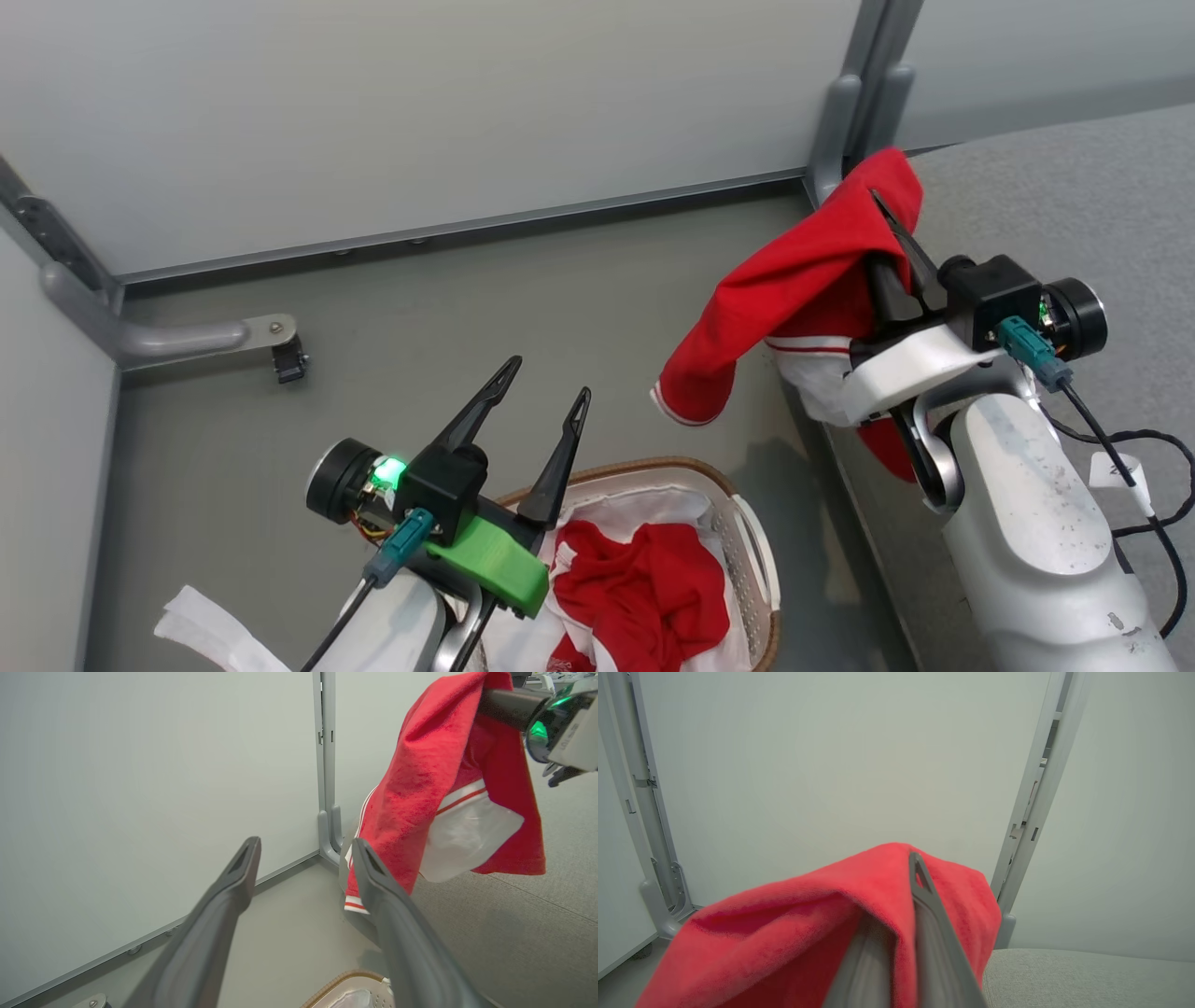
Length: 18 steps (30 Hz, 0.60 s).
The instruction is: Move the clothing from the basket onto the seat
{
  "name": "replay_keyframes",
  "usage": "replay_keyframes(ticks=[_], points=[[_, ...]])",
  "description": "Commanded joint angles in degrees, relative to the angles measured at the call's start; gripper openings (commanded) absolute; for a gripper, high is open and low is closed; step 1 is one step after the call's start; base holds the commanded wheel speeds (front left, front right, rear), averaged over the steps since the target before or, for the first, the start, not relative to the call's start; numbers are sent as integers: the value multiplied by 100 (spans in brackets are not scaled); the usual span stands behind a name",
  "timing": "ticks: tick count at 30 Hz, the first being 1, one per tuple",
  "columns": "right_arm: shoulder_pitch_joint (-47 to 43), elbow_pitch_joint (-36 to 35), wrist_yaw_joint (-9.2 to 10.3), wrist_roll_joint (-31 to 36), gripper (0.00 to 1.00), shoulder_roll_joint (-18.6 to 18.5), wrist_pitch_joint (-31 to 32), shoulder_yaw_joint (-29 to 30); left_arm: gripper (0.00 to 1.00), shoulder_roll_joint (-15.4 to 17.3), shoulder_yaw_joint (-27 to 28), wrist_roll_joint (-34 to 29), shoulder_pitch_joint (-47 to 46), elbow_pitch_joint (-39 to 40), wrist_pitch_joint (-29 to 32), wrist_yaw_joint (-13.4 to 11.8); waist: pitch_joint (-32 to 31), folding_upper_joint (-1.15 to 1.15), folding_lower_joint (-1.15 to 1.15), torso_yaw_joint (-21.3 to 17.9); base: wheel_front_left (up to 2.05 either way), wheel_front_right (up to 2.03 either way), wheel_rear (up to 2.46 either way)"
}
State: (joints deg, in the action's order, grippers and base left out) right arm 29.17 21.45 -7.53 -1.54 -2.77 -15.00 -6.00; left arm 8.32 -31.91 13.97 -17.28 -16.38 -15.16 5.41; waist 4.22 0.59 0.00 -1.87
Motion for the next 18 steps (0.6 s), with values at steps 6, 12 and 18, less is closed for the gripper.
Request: replay_keyframes(ticks=[6, 12, 18], points=[[161, -72, 8, 192, 0, -24, -28, 116, 100, -3, 171, -162, -27, -57, 1, 101, 389, -59, 0, -1053, 0, 0, 0], [188, -103, 8, 268, 0, -18, -28, 414, 100, -40, 197, -262, -160, -126, 1, 159, 648, -59, 0, -1748, 0, 0, 0], [139, -103, 8, 237, 0, -17, -28, 612, 100, -65, 118, -294, -266, -239, 2, 193, 833, -59, 0, -2185, 0, 0, 0]])
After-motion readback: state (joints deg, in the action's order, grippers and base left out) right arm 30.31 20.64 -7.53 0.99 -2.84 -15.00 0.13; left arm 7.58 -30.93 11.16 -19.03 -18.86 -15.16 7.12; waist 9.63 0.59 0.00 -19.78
